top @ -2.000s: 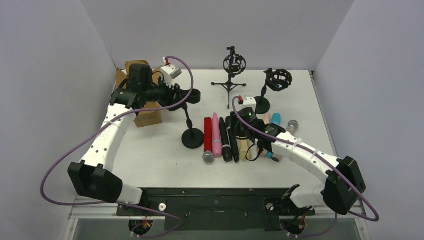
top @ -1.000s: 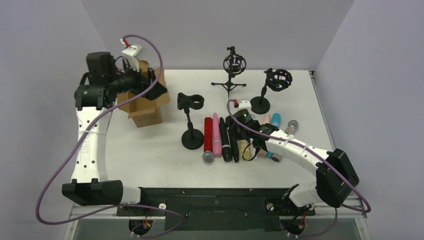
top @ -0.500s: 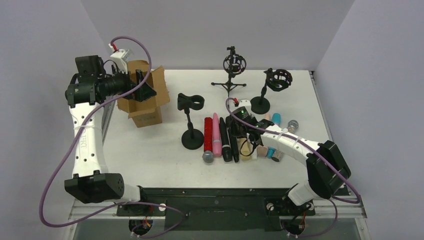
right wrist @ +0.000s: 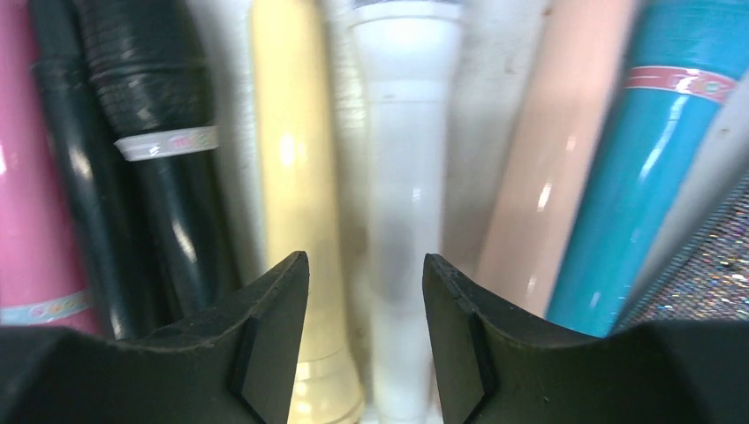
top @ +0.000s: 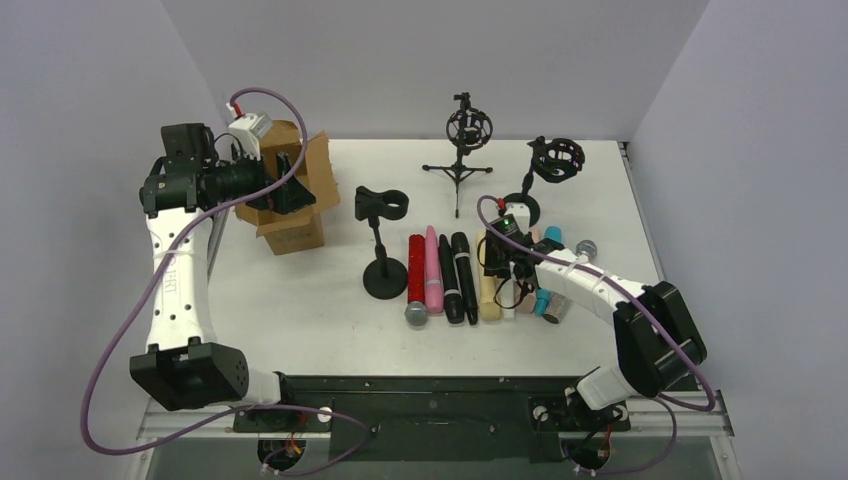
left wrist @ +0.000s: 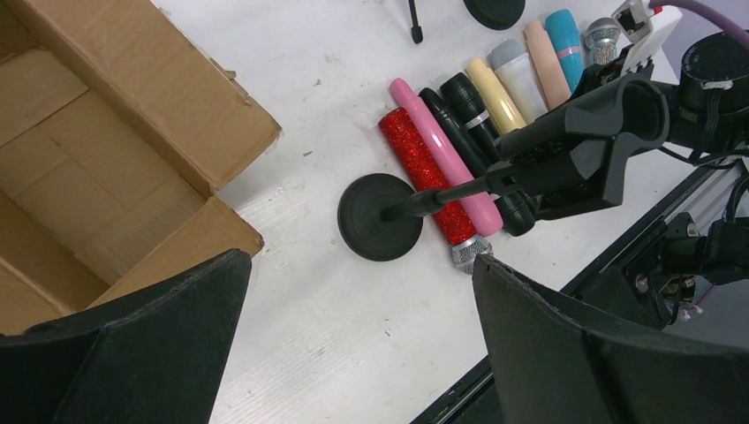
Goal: Attach the microphones to the stand
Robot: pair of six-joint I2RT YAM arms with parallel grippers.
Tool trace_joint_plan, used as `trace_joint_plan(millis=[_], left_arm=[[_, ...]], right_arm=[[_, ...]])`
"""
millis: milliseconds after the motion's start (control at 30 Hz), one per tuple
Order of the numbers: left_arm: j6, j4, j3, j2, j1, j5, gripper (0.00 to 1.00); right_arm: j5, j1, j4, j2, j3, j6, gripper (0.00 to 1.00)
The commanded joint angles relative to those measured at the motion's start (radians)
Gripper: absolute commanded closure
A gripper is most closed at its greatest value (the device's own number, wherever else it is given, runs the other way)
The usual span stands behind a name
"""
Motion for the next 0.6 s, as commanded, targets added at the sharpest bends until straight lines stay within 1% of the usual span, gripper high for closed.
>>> trace_joint_plan(millis=[0, 433, 567], left_arm=[[0.009, 0.029, 0.049, 0.017, 0.003, 0.029, 0.04], [0.018, 0.024, 0.057, 0.056, 0.003, 0.04, 0.04], [0.024, 0.026, 0.057, 0.056, 0.001, 0.032, 0.04]], right_arm=[[0.042, -0.029, -0.014, -0.039, 0.011, -0.002, 0.54], [0.069, -0.031, -0.001, 0.049, 0.044, -0.022, 0.57], [0.086, -0.004, -0.029, 0.029, 0.083, -0.024, 0.58]])
